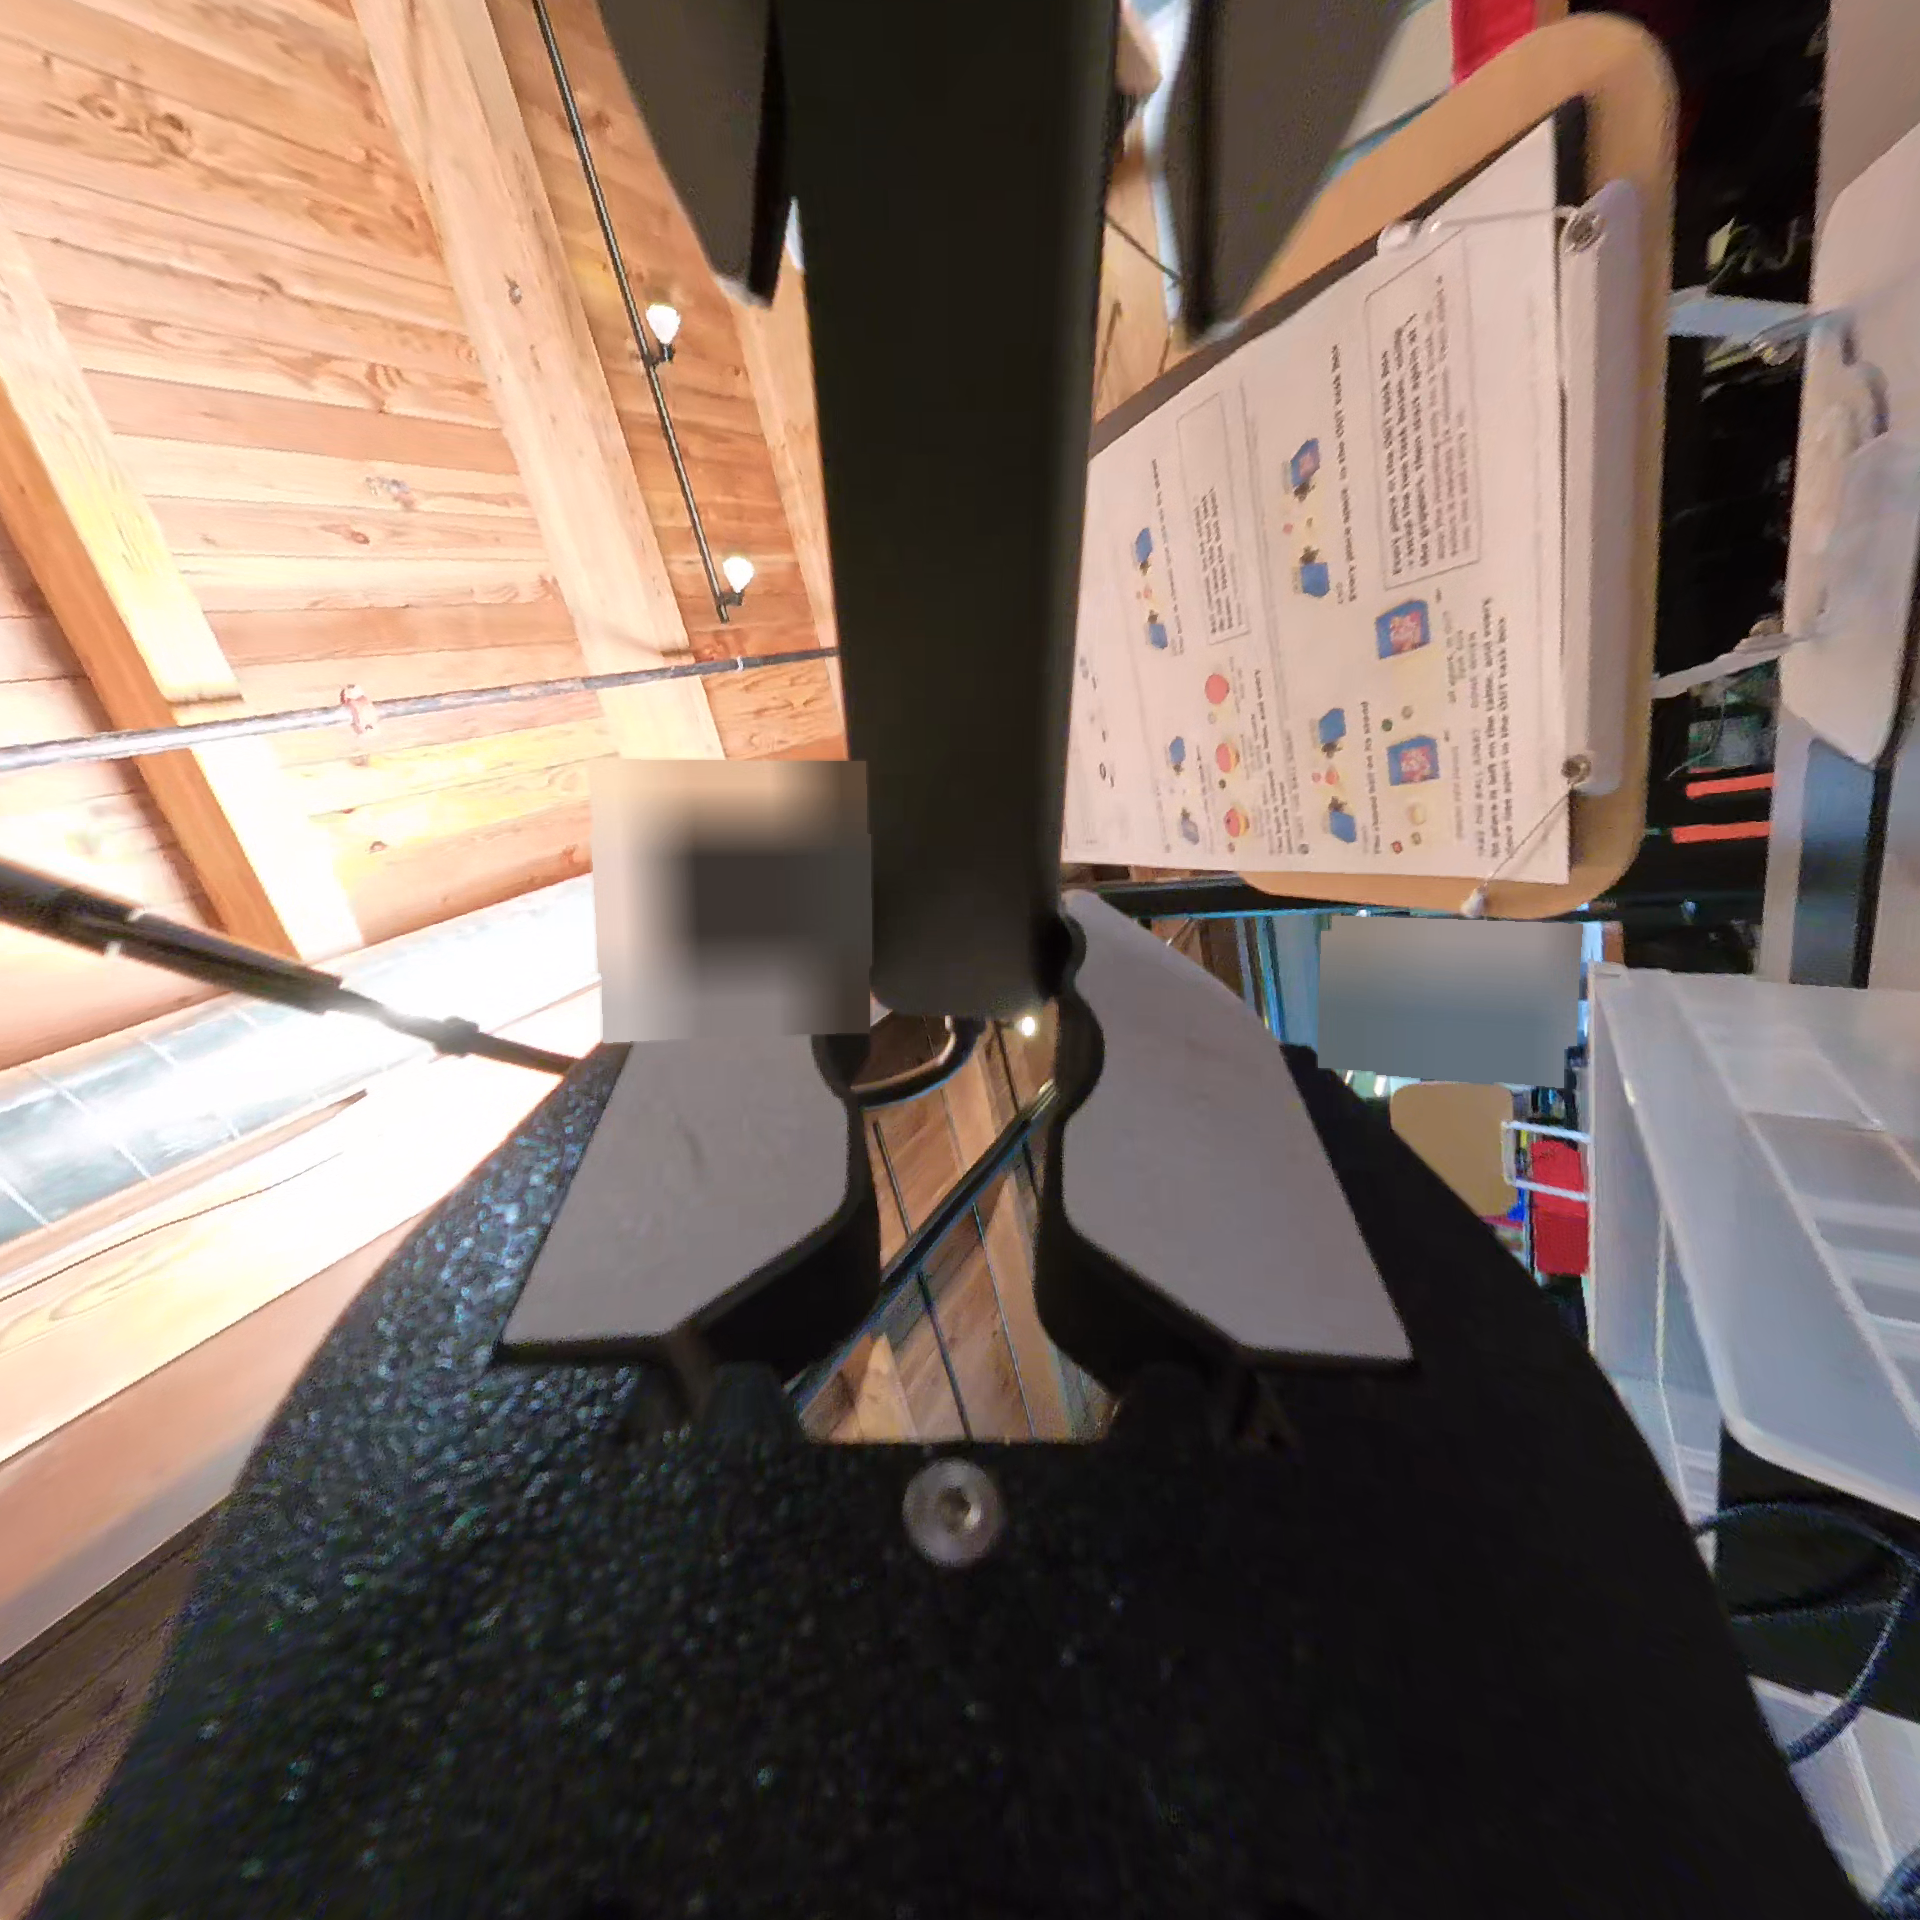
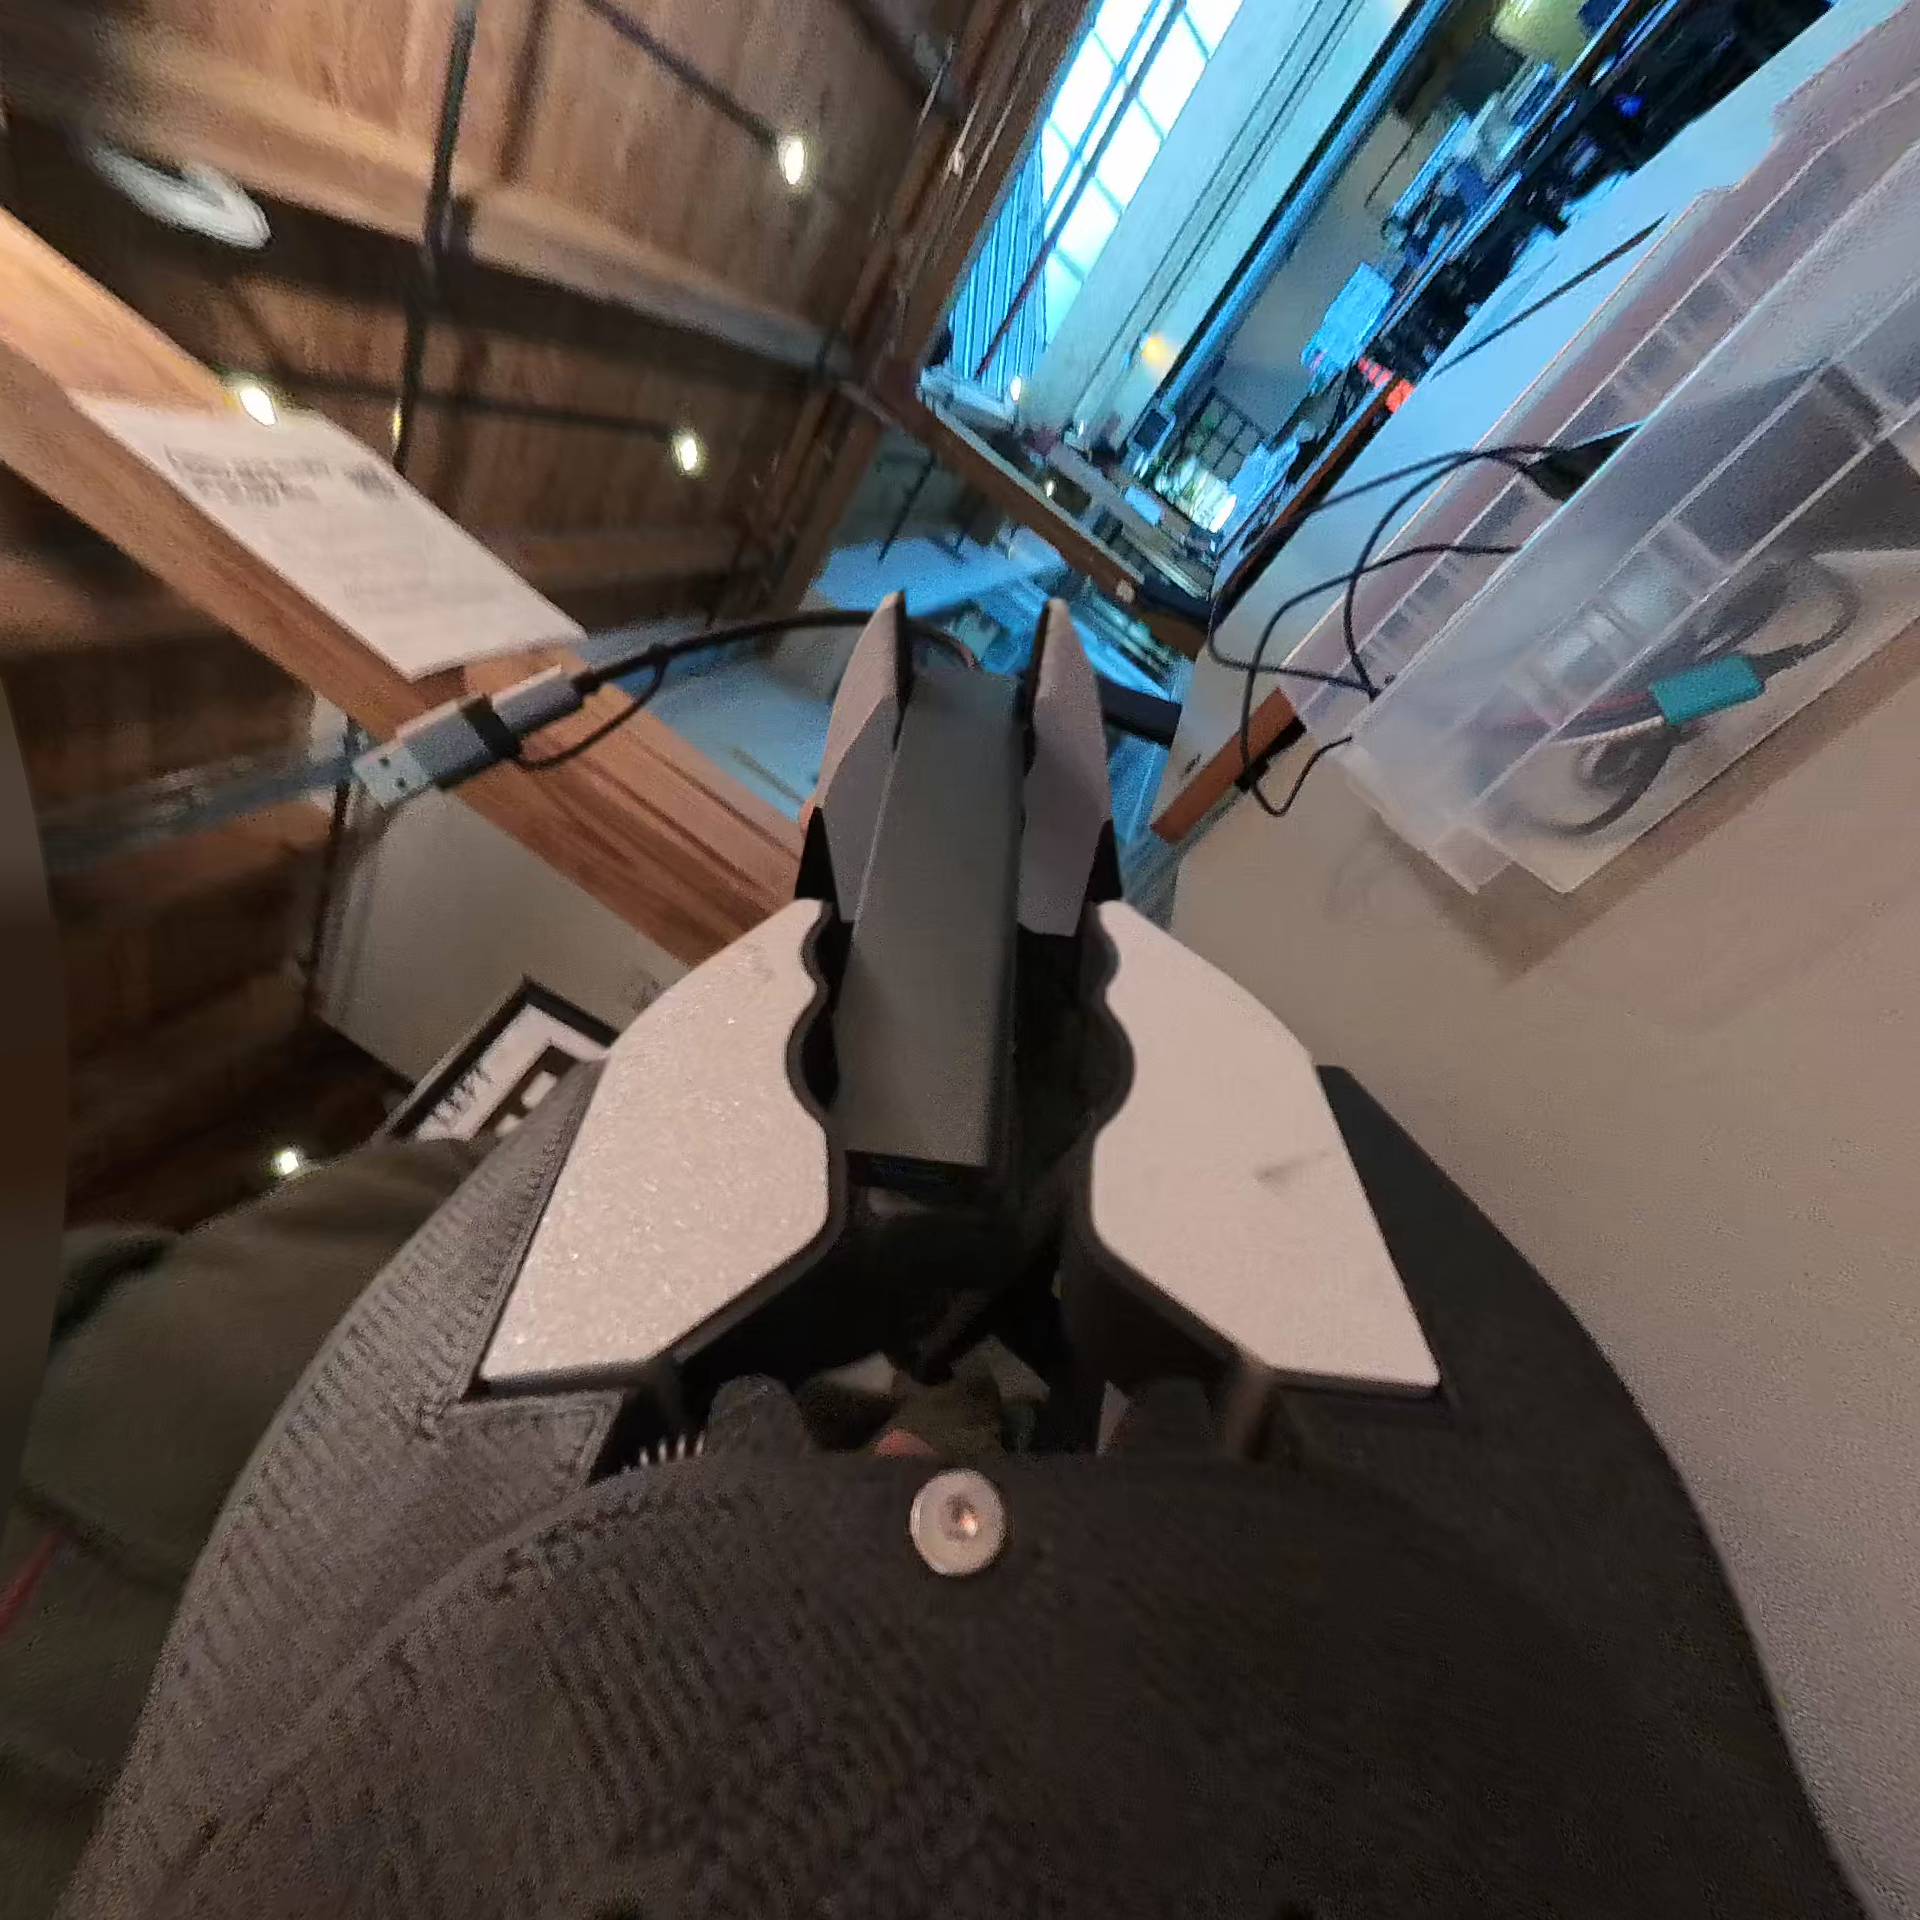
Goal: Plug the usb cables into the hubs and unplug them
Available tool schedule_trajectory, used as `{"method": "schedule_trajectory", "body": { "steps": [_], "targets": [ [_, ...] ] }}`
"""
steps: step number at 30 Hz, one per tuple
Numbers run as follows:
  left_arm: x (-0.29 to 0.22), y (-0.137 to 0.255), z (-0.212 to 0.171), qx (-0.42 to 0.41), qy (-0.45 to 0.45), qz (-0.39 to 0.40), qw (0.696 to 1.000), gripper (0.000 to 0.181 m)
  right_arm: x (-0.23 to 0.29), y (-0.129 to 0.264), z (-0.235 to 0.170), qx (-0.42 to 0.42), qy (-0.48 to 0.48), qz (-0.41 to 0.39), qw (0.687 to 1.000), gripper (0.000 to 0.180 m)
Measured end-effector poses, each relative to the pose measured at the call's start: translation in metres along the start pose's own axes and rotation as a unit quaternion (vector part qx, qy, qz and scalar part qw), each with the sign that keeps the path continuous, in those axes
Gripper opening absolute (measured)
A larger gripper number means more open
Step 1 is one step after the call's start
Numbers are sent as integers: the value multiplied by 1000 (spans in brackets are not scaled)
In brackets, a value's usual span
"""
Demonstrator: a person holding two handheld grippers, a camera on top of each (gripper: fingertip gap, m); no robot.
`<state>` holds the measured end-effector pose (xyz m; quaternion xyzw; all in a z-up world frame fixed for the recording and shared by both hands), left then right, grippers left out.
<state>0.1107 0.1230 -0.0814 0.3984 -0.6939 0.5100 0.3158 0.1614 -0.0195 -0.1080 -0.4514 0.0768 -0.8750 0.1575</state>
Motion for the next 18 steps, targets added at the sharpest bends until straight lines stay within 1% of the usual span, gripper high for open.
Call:
{"method": "schedule_trajectory", "body": {
  "steps": [1, 5, 9, 13, 15, 18],
  "targets": [
    [1, -2, -2, 7, -1, 1, 1000, 30, -1, -1, 1, -12, -8, -3, 1000, 48],
    [2, -11, -9, 37, -6, 0, 999, 30, 2, -8, 1, -46, -11, -12, 999, 46],
    [2, -17, -18, 70, -5, -8, 997, 31, 5, -7, 7, -115, -33, -16, 993, 36],
    [-1, -19, -19, 85, -10, -18, 996, 31, 4, -11, 4, -114, -43, -17, 992, 33],
    [-3, -18, -18, 83, -12, -19, 996, 31, 1, -10, 5, -130, -47, -18, 990, 32],
    [-4, -15, -18, 81, -15, -14, 997, 31, -1, -10, 4, -119, -33, -12, 992, 32]
  ]
}}
Point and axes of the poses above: each gripper's, where its closed fingertips meet, y back along the fingers, z out of its top, x = y × z across the jaws, the point moved 7 cm from there along y, back along the fingers, and after that the axes turned 3 degrees about y, right-handed, at the moved point
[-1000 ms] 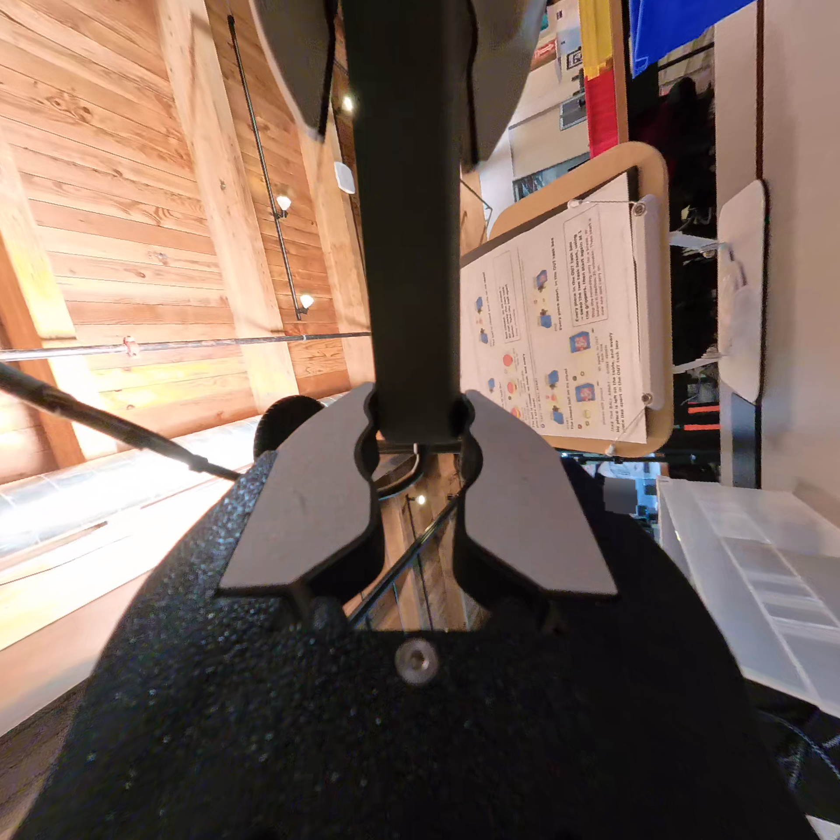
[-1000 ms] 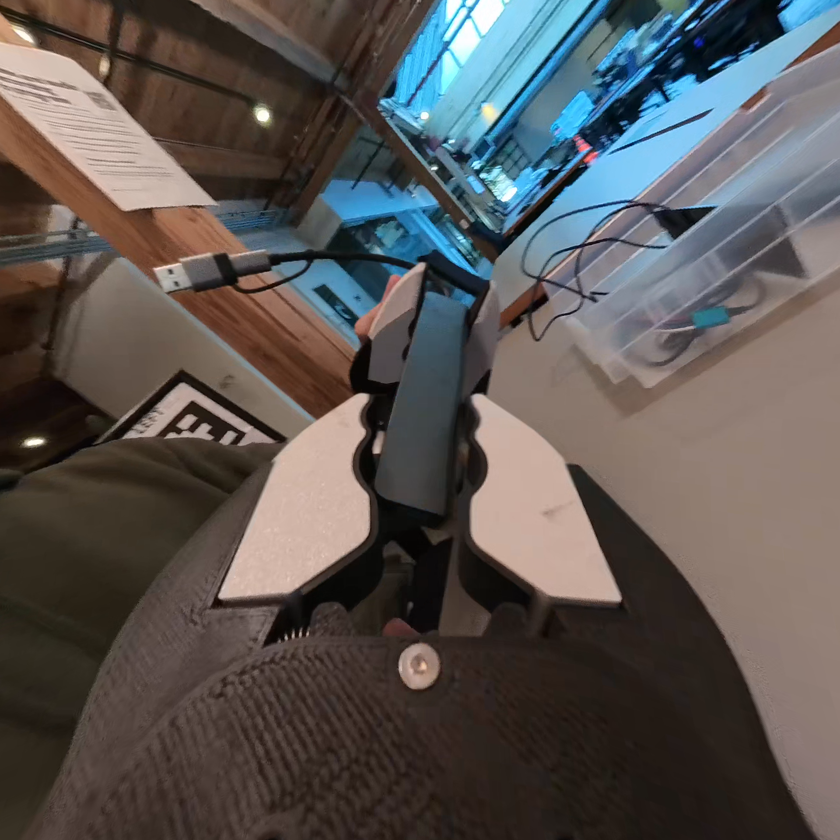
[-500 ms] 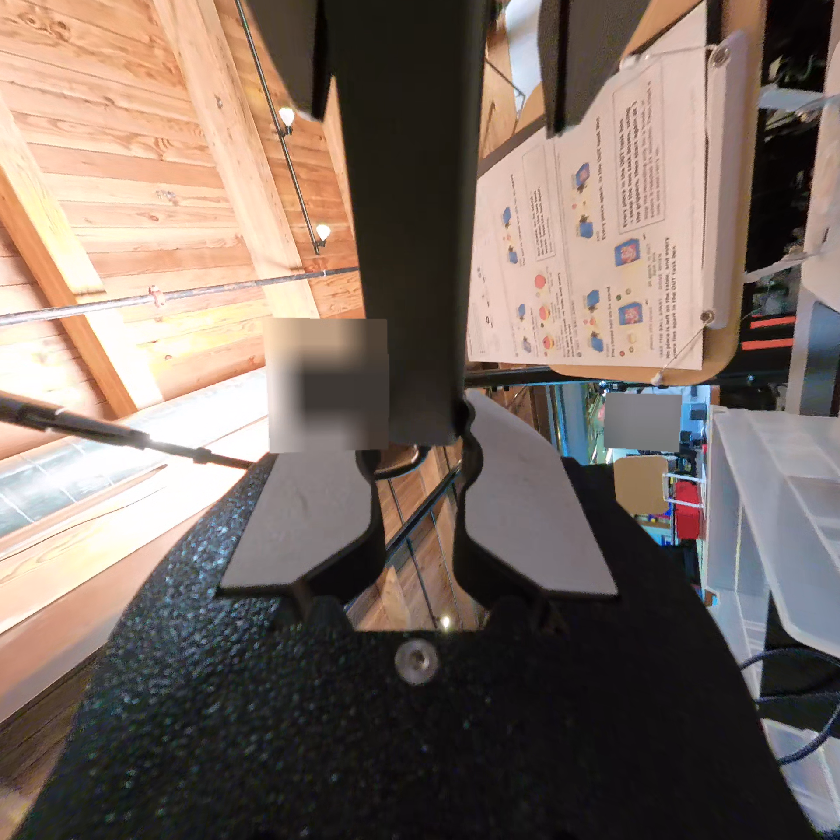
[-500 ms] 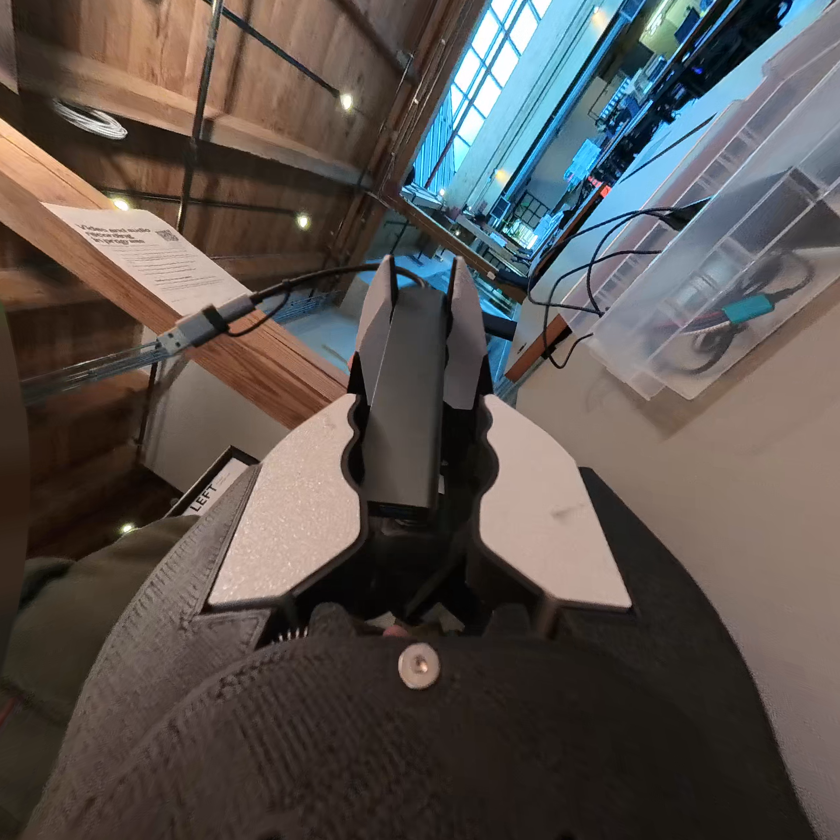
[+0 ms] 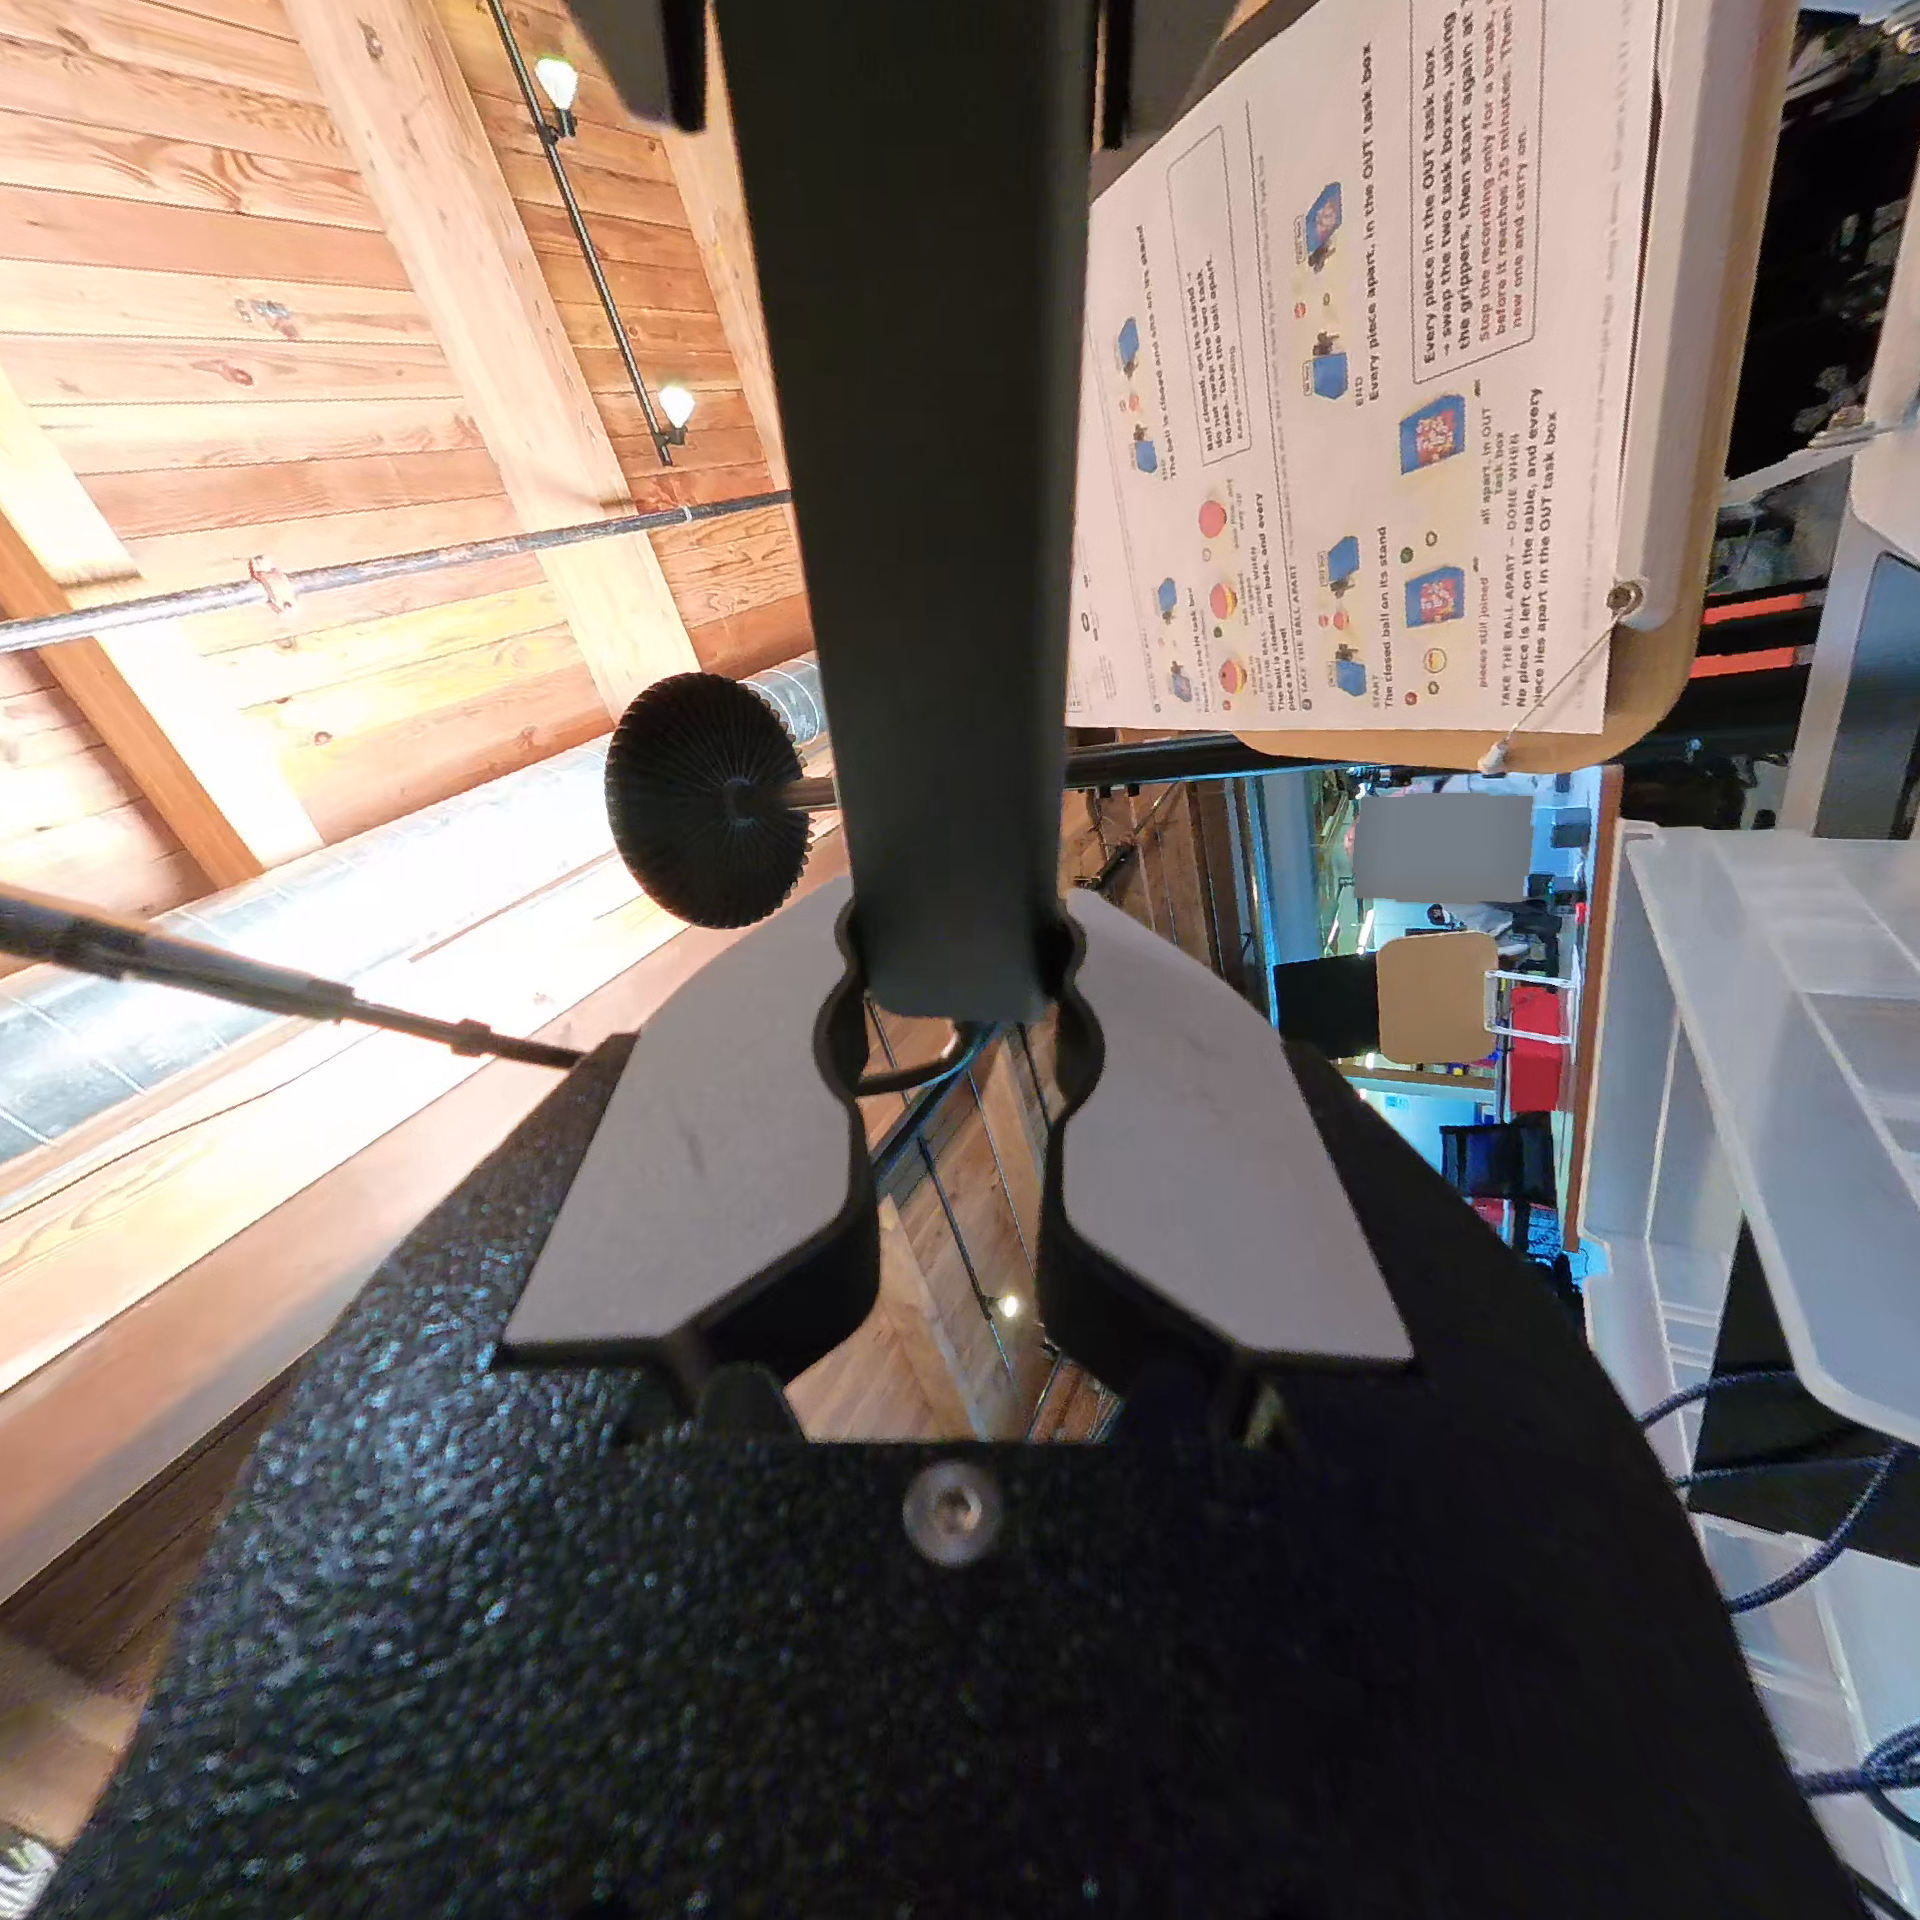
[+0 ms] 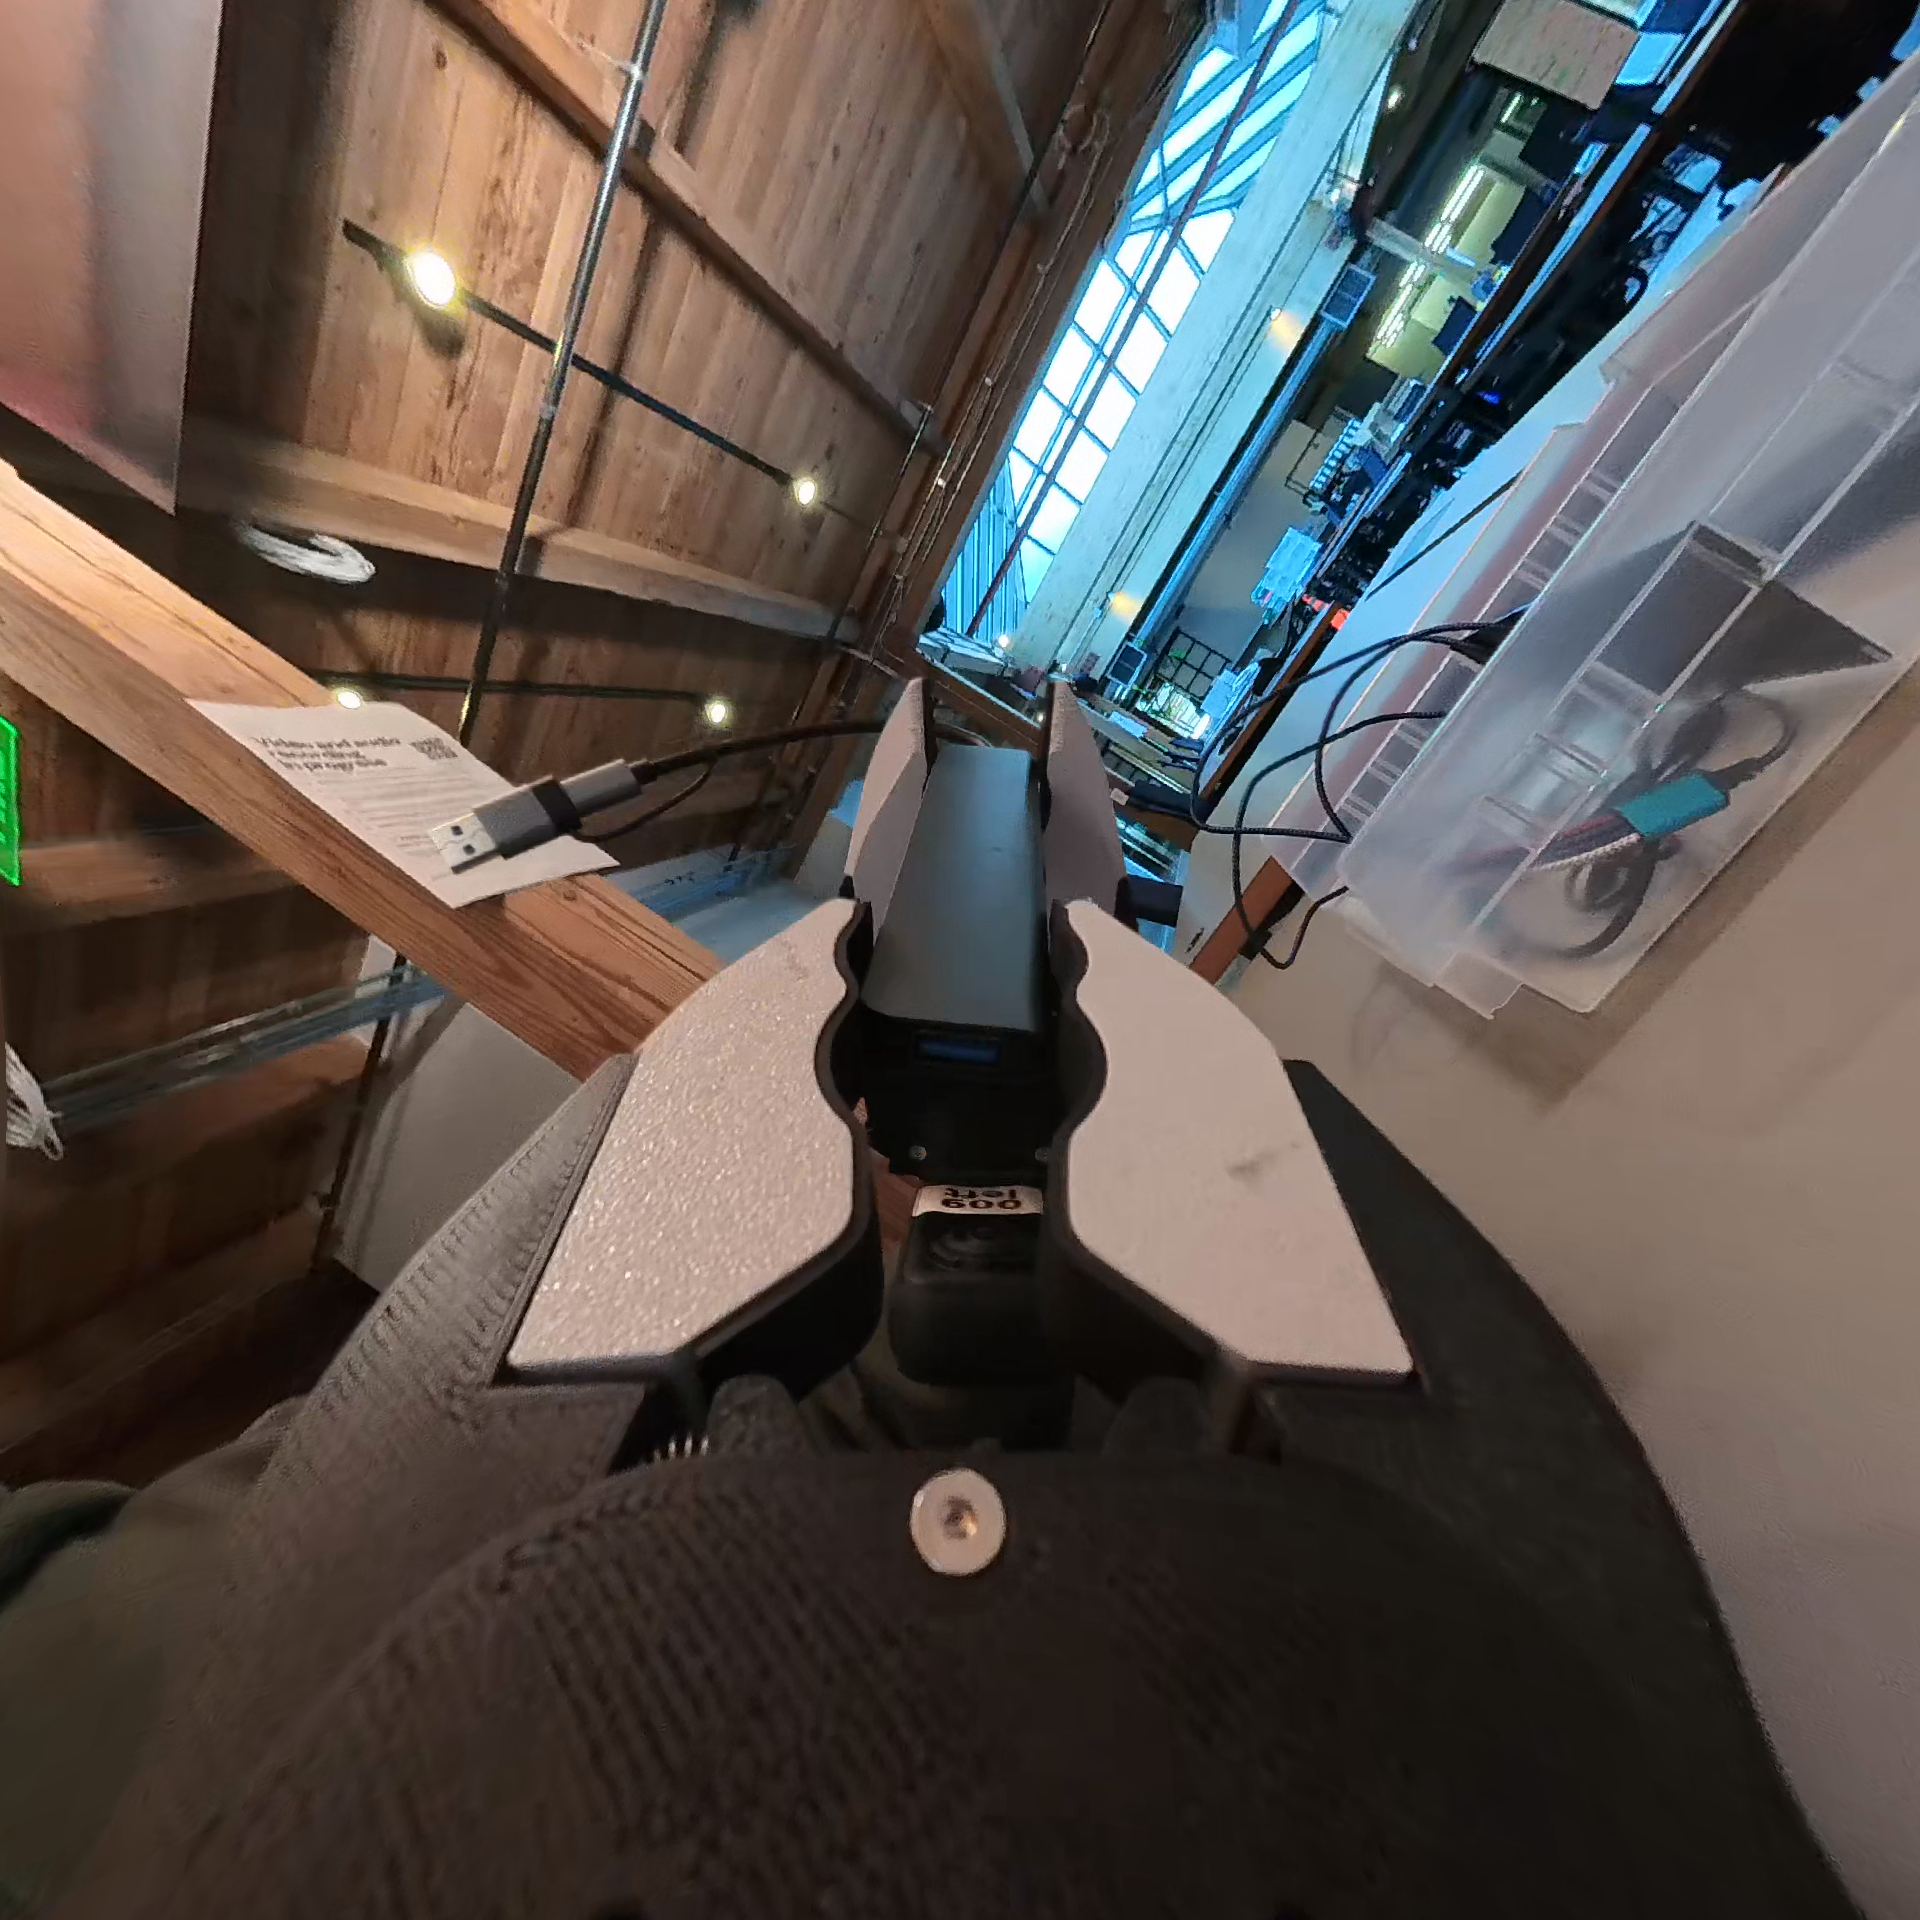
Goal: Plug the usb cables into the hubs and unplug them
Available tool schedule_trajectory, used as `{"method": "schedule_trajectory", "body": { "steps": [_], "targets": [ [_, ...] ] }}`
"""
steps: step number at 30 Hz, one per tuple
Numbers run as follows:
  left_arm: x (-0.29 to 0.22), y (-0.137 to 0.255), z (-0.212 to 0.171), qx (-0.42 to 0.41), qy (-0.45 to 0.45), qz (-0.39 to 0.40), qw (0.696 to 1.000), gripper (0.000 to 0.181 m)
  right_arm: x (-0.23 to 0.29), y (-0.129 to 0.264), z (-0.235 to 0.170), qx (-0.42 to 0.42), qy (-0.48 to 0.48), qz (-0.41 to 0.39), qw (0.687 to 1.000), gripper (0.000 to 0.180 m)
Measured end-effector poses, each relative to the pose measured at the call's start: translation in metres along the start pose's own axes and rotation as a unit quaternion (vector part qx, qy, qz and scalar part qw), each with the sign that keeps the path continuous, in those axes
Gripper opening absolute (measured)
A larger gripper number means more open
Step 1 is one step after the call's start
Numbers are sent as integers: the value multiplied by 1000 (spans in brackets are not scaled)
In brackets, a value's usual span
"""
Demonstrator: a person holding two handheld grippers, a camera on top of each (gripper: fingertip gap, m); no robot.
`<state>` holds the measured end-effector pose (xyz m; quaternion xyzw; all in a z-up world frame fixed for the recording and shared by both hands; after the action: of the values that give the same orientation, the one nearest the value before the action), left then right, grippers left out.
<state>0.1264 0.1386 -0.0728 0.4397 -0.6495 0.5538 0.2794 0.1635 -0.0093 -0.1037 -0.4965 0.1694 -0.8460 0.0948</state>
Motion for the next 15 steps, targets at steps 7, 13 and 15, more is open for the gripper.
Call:
{"method": "schedule_trajectory", "body": {
  "steps": [7, 13, 15],
  "targets": [
    [4, 4, 1, -31, 113, -79, 990, 39, 11, 4, 11, -21, 164, -21, 986, 32],
    [11, 26, 19, -170, 229, -207, 936, 55, 32, 26, 37, -78, 261, -38, 962, 32],
    [-1, 41, 23, -199, 242, -325, 892, 54, 39, 35, 46, -95, 313, -59, 943, 32]
  ]
}}
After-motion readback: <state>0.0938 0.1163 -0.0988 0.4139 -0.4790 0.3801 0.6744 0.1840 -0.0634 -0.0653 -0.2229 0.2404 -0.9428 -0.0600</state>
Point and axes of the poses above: each gripper's, where its closed fingertips meet, y back along the fingers, z out of its top, x = y × z across the jaws, the point moved 7 cm from there along y, back along the fingers, and after that the axes turned 3 degrees about y, right-handed, at the moved point
